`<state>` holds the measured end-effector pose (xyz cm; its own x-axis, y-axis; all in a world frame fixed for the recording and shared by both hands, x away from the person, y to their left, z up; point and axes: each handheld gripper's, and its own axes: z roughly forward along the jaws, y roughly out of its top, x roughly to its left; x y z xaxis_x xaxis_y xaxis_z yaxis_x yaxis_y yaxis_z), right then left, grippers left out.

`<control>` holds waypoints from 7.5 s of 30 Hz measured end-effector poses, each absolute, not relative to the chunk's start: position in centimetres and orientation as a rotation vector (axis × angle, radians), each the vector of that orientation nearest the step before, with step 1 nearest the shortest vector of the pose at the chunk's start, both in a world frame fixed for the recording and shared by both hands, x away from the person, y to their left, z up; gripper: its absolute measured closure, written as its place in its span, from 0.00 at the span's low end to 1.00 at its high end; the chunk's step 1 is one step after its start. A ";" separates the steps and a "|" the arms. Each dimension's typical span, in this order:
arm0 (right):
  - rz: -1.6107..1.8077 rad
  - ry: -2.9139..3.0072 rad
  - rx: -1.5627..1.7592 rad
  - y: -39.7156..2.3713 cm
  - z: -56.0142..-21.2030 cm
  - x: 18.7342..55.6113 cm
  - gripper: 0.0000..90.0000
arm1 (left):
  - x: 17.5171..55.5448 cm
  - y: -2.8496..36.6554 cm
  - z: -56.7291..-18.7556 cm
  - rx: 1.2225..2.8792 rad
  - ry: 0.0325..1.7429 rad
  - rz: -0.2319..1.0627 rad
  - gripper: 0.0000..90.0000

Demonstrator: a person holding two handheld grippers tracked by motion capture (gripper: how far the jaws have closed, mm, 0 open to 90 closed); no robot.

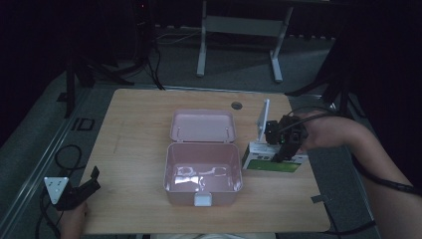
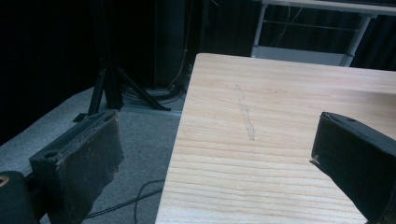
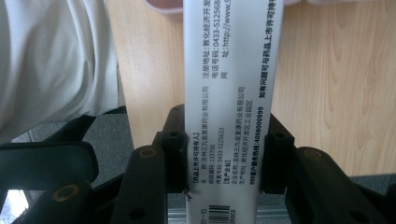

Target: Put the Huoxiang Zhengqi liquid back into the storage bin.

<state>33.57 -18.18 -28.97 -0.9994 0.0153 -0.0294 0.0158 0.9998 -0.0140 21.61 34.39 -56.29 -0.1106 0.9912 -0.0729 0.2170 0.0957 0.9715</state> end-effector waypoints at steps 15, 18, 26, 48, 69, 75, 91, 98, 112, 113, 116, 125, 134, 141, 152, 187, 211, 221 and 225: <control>-0.018 3.113 -0.109 -12.5 -29.2 33.7 0.68 | 21.6 34.3 -56.3 1.255 1.483 1.106 0.02; -0.009 3.117 -0.136 -11.5 -29.2 33.5 0.68 | 21.6 34.4 -56.3 1.257 1.482 1.107 0.02; -0.040 3.124 -0.220 -8.4 -31.0 32.9 0.68 | 21.6 34.3 -56.3 1.254 1.481 1.111 0.02; -0.003 3.177 -0.277 -3.6 -35.4 32.6 0.68 | 21.6 34.3 -56.3 1.256 1.476 1.108 0.02; -0.051 3.210 -0.187 -3.6 -42.2 33.5 0.68 | 21.6 34.4 -56.3 1.257 1.477 1.104 0.02; -0.052 3.236 -0.165 -3.6 -43.6 33.4 0.68 | 21.6 34.4 -56.3 1.261 1.478 1.103 0.02; -0.048 3.262 -0.111 -3.9 -46.0 33.6 0.68 | 21.6 34.4 -56.3 1.262 1.477 1.103 0.02; -0.045 3.276 -0.129 -4.0 -45.4 33.5 0.56 | 21.6 34.4 -56.3 1.264 1.478 1.104 0.02; 0.212 3.178 -0.039 -7.2 -39.4 34.4 0.44 | 21.6 34.4 -56.3 1.263 1.480 1.105 0.02; 0.243 3.172 -0.028 -7.6 -39.0 34.4 0.44 | 21.6 34.4 -56.3 1.262 1.480 1.104 0.02; 0.333 3.136 0.004 -9.1 -37.6 34.7 0.43 | 21.6 34.4 -56.3 1.261 1.480 1.104 0.02; 0.496 3.049 0.160 -13.6 -35.7 35.7 0.35 | 21.6 34.4 -56.3 1.260 1.482 1.104 0.02; 0.633 2.957 0.399 -18.1 -37.3 37.5 0.31 | 21.6 34.4 -56.3 1.260 1.484 1.103 0.02; 0.748 2.889 0.524 -20.8 -41.8 39.1 0.14 | 21.6 34.4 -56.3 1.259 1.483 1.104 0.02; 0.879 2.750 0.750 -22.8 -49.5 41.0 0.14 | 21.6 34.4 -56.3 1.261 1.481 1.103 0.02; 1.070 2.197 1.086 -27.4 -54.5 41.2 0.12 | 21.6 34.3 -56.3 1.263 1.476 1.104 0.02; 1.118 2.013 1.281 -34.9 -54.4 38.6 0.12 | 21.6 34.3 -56.3 1.256 1.478 1.105 0.02; 1.159 1.934 1.319 -36.8 -54.3 37.2 0.13 | 21.6 34.3 -56.3 1.255 1.479 1.107 0.02; 1.170 1.914 1.344 -37.6 -54.3 36.3 0.14 | 21.6 34.4 -56.3 1.253 1.478 1.105 0.02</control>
